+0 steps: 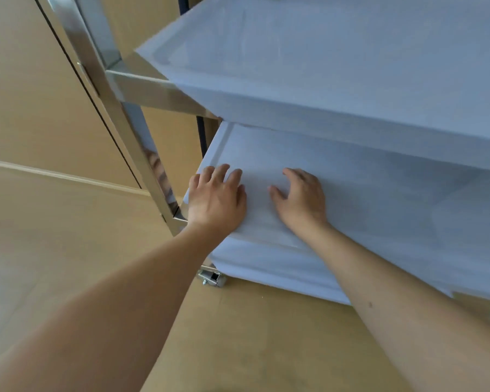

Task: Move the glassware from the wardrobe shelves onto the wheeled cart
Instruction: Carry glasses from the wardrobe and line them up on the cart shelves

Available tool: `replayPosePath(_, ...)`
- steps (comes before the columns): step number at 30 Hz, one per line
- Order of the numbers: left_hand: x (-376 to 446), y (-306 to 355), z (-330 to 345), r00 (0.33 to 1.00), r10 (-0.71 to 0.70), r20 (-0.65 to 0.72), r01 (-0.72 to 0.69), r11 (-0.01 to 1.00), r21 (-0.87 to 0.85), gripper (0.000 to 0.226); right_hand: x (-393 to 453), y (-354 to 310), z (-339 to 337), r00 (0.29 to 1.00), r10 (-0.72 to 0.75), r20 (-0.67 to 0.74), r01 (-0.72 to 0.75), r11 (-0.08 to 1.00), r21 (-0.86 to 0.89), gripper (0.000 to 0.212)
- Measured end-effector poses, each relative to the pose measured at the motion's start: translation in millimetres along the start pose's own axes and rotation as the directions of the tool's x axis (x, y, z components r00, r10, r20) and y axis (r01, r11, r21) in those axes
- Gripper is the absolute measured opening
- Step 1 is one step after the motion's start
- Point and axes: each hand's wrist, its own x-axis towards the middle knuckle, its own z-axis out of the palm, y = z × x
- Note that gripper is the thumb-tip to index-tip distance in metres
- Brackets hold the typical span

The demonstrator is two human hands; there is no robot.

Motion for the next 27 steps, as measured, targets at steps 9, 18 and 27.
replayPosePath(9, -71.5, 66.8, -86.1, 0.963, 0.021, 0.27, -0.006, 0.998, -0.059, 0.044, -110.0, 22.5, -107.9, 0.94, 0.253, 0.231, -0.249, 0.967, -0.043, 0.057)
replayPosePath(18, -106.0, 159.0, -217.7, 0.831, 0.152, 0.535, -0.121, 0.988, -0.092, 0.051, -189.0, -9.0, -262.6, 0.869, 0.346, 0.354, -0.349, 0.935, -0.059, 0.062)
replayPosePath(27, -61.5, 268.7, -362.9, 0.737, 0.355, 0.575, -0.328, 0.932, -0.155, 0.057, -215.4, -42.8, -441.8, 0.873, 0.417, 0.254, -0.425, 0.905, -0.024, 0.063)
